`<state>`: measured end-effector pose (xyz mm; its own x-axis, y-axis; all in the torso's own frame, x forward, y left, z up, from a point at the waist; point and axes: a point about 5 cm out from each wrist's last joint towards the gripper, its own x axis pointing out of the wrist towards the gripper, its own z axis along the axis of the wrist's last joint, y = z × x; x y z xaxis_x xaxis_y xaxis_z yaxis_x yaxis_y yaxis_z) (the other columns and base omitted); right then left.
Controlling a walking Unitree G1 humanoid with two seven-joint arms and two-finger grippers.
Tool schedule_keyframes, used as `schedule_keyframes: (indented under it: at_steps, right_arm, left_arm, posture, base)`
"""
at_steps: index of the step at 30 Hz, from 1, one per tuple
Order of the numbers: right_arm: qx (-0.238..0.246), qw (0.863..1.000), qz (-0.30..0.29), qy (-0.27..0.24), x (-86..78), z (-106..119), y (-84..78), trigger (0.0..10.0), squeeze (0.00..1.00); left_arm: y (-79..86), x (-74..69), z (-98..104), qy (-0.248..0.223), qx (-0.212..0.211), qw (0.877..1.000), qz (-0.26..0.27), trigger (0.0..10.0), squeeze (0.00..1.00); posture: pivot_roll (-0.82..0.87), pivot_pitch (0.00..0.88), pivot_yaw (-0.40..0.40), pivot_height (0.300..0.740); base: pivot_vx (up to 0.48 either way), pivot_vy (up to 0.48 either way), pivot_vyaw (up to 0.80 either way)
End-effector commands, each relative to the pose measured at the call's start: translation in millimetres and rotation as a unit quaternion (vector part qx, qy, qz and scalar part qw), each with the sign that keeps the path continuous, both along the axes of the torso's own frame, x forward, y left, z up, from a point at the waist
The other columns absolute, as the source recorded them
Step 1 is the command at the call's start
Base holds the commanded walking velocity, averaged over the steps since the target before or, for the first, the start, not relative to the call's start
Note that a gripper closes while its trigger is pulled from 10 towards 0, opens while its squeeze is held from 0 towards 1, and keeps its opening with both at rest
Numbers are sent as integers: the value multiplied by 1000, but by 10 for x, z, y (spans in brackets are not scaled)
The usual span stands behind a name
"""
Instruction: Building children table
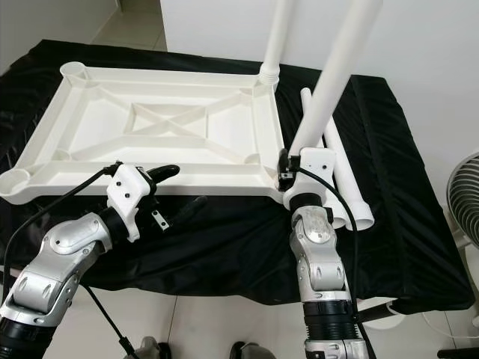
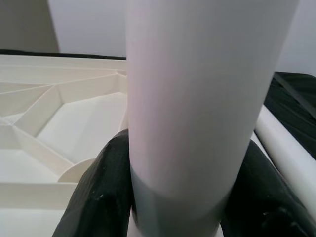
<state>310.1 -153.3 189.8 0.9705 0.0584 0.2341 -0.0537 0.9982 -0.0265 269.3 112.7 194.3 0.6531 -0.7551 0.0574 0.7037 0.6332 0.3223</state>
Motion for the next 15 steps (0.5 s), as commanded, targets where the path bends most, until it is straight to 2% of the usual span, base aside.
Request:
schedule_keyframes:
  at_steps: [1,5,15]
  right_arm:
    - [-9,999,39,-23,-8,127,103,10000,0]
    - [-4,999,44,-20,3,150,64,10000,0]
    - [0,1000,25,11,-33,-8,48,10000,0]
  left_arm:
    - [-1,1,-13,-1,12,1000,-15,10000,0]
    - [4,51,26,-9,13,1000,-16,10000,0]
    - [44,98,53,-16,15,1000,-11,10000,0]
  posture:
    - [168,107,-29,740]
    - [163,103,-28,740]
    - [156,110,-21,740]
  base:
    - [0,0,0]
    - [0,0,0]
    - [0,0,0]
